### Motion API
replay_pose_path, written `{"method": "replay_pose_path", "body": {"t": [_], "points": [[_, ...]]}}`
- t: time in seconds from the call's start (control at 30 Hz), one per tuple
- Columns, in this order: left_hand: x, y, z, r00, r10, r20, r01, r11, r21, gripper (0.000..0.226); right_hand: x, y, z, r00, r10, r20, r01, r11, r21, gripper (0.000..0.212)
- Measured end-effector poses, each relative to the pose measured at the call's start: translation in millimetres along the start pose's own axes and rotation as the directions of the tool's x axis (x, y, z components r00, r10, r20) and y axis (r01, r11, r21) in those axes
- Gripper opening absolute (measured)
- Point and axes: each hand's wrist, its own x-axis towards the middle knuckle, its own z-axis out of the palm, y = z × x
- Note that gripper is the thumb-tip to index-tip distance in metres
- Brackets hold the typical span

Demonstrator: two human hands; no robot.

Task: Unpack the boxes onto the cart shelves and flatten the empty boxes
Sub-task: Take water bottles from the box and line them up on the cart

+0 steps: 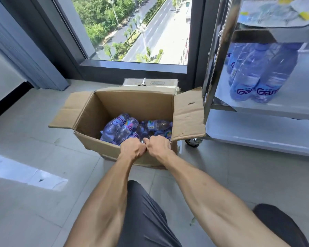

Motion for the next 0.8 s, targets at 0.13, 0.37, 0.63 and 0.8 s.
{"method": "replay_pose_path", "body": {"t": [0.13,0.37,0.63,0.8], "points": [[-25,-2,4,0.998,0.008,0.067,-0.010,0.999,0.033,0.036,-24,-2,6,0.995,0.001,0.100,0.001,1.000,-0.018,0.037],[-28,17,-1,0.870,0.043,0.492,-0.082,0.995,0.057,0.034,-19,13,-2,0.676,0.277,0.683,-0.340,0.939,-0.044,0.032],[10,-22,19,0.954,-0.215,0.208,0.244,0.962,-0.121,0.038,-6,33,44,0.794,0.468,0.388,-0.568,0.799,0.198,0.040],[45,-68,27,0.846,-0.519,0.123,0.534,0.822,-0.198,0.077,20,29,64,0.776,0.483,0.406,-0.602,0.759,0.248,0.041]]}}
